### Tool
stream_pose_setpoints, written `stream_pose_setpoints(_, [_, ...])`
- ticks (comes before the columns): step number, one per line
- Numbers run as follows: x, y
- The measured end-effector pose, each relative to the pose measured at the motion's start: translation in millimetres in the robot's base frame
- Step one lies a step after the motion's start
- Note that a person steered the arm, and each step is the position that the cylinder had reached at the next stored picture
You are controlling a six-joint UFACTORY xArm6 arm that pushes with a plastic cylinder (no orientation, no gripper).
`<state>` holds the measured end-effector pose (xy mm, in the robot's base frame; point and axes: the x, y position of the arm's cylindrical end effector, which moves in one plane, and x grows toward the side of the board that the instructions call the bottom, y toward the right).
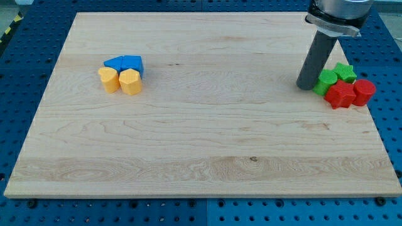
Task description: Separate the blue blocks from the yellow blocks
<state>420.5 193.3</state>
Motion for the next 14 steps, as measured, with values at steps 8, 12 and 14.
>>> stream_pose_setpoints(8, [101.1,-110.8])
stream_pose_setpoints(12, [77.1,-377.9])
stream_pose_setpoints(14, [72.3,-410.8])
